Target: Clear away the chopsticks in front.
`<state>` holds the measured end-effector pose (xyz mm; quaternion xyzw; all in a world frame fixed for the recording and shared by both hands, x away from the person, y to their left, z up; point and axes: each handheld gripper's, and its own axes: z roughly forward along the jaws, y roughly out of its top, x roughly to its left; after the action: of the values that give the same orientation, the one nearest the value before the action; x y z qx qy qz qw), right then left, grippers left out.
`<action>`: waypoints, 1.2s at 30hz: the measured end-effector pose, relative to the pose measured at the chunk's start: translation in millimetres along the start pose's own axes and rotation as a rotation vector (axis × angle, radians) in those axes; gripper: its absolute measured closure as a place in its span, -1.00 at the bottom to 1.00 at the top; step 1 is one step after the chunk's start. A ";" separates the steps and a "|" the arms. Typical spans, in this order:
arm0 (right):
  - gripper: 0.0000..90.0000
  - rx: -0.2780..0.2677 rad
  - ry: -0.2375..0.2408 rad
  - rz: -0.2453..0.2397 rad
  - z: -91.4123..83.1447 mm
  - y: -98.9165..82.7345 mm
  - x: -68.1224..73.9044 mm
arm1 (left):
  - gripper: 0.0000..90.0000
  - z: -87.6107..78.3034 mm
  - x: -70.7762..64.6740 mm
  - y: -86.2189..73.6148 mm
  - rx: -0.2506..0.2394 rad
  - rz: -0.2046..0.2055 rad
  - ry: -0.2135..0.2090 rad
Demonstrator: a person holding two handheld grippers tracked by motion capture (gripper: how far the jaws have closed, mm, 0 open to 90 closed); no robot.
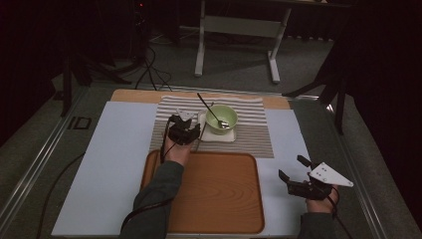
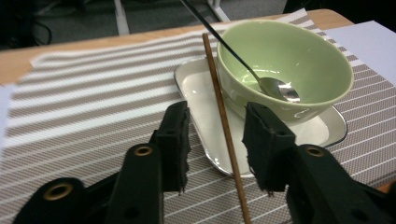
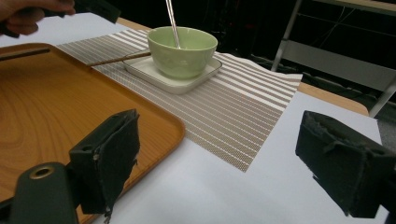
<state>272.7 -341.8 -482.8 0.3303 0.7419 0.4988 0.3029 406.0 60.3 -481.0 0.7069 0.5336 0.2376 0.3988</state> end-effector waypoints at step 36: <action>-0.71 -0.009 0.001 0.010 -1.8 -0.3 -3.3 | 0.81 55.1 -10.2 -12.6 0.148 -0.035 0.002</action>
<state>273.2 -345.5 -482.1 0.3323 0.7382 0.5037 0.3016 437.7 35.0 -521.8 0.7247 0.5624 0.1911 0.3493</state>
